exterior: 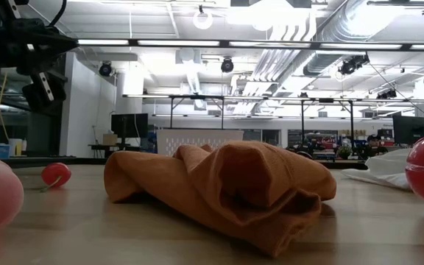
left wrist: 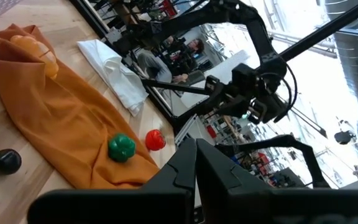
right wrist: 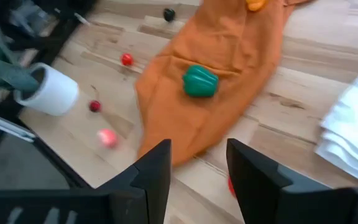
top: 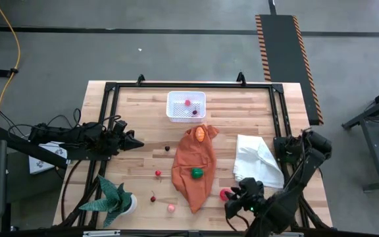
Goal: Pick and placing Produce into tupperware
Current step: Put the red tomato into the white basket
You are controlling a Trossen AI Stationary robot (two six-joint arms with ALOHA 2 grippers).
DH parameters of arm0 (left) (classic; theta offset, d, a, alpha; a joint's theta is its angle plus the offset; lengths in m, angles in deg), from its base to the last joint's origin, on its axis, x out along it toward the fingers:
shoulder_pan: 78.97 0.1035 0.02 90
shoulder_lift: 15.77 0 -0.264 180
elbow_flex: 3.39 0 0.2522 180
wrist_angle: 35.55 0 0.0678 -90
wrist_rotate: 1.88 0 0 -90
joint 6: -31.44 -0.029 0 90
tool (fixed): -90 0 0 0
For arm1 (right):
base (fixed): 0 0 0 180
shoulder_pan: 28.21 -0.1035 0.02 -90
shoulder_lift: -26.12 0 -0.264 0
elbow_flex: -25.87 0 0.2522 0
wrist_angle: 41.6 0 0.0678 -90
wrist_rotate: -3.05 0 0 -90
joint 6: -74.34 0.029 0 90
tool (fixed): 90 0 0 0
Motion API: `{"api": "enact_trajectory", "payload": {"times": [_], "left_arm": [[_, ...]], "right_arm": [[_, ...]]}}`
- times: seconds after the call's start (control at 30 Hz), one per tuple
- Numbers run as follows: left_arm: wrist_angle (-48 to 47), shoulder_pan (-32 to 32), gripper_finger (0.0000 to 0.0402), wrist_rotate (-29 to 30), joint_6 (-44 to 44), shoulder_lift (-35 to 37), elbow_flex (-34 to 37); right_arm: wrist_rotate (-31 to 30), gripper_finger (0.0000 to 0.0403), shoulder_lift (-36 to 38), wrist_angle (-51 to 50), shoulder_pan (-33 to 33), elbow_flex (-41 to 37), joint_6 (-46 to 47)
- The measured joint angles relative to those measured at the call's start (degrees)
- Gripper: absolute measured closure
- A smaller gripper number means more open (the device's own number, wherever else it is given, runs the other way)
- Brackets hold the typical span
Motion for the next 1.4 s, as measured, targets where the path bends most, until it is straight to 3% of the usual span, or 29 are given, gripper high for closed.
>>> {"api": "enact_trajectory", "payload": {"times": [0.23,0.53,1.3,1.4], "left_arm": [[-0.01,0.01,0.0401,0.11,0.02,-0.02,0.01],[-0.09,0.01,0.0401,1.35,1.35,-0.02,0.00],[-0.18,0.01,0.0401,1.36,1.42,-0.02,0.01],[-0.18,0.00,0.0401,1.36,1.44,0.00,0.00]], "right_arm": [[0.74,0.0259,-9.21,-14.12,-3.68,11.90,11.23],[6.07,0.0259,-15.94,-13.16,-4.61,12.93,14.61],[6.32,0.0259,-17.65,-5.24,-4.72,12.93,5.96],[9.83,0.0259,-16.76,-5.08,-4.31,12.93,3.44]]}}
